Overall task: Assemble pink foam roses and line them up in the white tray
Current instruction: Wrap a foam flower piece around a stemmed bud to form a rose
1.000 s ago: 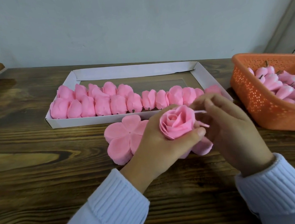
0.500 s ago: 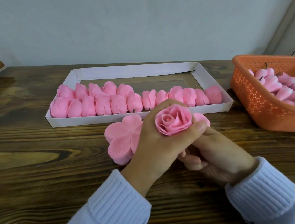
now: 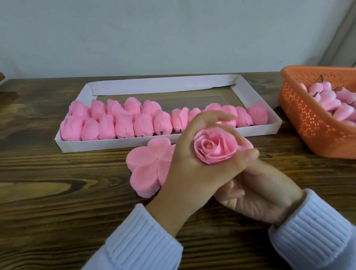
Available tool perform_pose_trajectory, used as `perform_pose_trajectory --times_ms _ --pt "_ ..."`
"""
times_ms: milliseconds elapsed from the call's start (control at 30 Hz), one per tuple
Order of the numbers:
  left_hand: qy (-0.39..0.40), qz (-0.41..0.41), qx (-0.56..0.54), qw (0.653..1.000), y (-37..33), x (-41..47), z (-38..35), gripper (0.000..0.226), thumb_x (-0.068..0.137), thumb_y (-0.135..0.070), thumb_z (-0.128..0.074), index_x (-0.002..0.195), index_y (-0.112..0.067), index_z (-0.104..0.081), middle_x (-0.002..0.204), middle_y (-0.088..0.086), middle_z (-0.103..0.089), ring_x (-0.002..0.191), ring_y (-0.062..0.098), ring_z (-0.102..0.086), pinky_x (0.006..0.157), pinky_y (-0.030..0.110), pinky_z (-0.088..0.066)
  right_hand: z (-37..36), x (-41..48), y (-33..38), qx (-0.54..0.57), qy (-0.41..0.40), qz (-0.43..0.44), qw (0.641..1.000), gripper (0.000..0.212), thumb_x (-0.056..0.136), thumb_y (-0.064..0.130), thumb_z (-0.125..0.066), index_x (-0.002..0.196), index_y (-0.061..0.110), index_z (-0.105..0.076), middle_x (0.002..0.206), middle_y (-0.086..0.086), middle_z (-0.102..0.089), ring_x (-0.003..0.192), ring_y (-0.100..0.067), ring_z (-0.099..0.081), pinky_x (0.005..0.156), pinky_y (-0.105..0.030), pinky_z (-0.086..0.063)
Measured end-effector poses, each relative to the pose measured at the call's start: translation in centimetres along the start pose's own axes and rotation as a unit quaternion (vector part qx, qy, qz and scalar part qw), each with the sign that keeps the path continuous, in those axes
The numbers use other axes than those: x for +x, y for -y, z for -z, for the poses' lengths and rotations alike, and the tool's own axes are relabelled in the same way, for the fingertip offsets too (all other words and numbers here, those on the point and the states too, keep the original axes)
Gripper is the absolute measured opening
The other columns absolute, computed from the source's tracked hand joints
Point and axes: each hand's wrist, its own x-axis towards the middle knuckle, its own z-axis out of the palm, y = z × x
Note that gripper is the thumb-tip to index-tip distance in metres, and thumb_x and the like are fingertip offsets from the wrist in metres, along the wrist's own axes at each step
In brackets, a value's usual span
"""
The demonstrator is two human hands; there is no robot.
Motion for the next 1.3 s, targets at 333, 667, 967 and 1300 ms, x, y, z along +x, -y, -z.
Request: perform_pose_trajectory --times_ms 333,667,967,1300 --pt "-0.003 0.035 0.029 0.999 0.2 0.0 0.1 0.018 0.073 -0.011 -0.074 0.089 -0.018 -0.067 0.082 -0.012 -0.070 0.078 -0.001 -0.066 0.069 0.014 -0.050 -0.2 -0.1 -0.2 -0.035 0.006 0.039 0.999 0.076 0.064 0.037 -0.087 0.128 0.012 -0.055 0.121 -0.017 -0.039 0.113 -0.033 -0.029 0.098 -0.051 -0.024" --pt "0.009 0.022 0.031 0.999 0.2 0.0 0.0 0.022 0.068 -0.008 -0.076 0.083 -0.018 -0.063 0.079 -0.014 -0.067 0.080 -0.003 -0.065 0.073 0.013 -0.050 0.0 -0.2 -0.4 -0.049 -0.014 0.058 0.997 0.072 0.064 0.038 -0.087 0.123 0.007 -0.059 0.124 -0.020 -0.044 0.118 -0.037 -0.033 0.109 -0.065 -0.013" --pt "-0.135 0.004 0.023 0.991 0.6 0.4 0.6 0.041 0.064 -0.029 -0.081 0.082 0.001 -0.060 0.070 -0.002 -0.065 0.068 0.011 -0.064 0.063 0.023 -0.052 0.5 -0.4 0.5 -0.277 -0.174 0.243 0.914 0.019 0.086 0.016 -0.055 0.094 0.023 -0.071 0.084 0.000 -0.069 0.070 -0.012 -0.063 0.056 -0.023 -0.049" --pt "-0.082 0.078 0.088 0.990 1.3 0.6 0.3 0.036 0.060 -0.015 -0.080 0.088 -0.020 -0.058 0.080 -0.002 -0.065 0.082 0.022 -0.066 0.077 0.043 -0.057 0.3 -1.2 1.4 -0.563 -0.138 0.451 0.678 0.015 0.087 0.013 -0.059 0.094 0.026 -0.063 0.114 -0.003 -0.056 0.108 -0.021 -0.055 0.079 -0.032 -0.045"
